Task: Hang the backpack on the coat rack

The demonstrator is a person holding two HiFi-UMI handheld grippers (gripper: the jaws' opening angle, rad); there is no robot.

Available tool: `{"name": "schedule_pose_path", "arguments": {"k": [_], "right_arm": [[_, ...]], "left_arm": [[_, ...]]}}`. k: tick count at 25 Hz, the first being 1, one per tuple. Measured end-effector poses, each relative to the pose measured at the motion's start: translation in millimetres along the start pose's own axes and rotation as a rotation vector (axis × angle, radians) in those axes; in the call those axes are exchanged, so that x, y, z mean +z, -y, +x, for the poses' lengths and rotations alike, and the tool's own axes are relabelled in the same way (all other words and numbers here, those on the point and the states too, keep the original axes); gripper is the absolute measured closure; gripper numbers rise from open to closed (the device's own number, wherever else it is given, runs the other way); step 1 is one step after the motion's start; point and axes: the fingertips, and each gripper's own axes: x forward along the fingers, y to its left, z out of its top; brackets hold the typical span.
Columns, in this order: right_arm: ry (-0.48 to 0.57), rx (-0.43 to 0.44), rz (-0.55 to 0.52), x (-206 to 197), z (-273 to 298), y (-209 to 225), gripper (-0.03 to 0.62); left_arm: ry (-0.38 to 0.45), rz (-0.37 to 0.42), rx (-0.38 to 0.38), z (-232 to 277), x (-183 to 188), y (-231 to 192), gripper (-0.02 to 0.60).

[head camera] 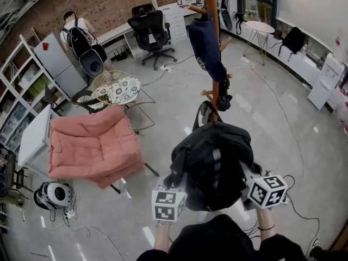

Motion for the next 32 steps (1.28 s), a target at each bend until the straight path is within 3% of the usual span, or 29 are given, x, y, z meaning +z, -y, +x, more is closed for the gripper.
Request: {"name": "schedule_pose_path", "arguments": {"k": [32], "right_arm": [[-0.104, 0.025, 0.075, 10.0, 140.2, 70.2, 0.566]], "left_arm": [[-0.139, -0.038, 0.042, 149.4, 28.8, -72.0, 0.477]]}}
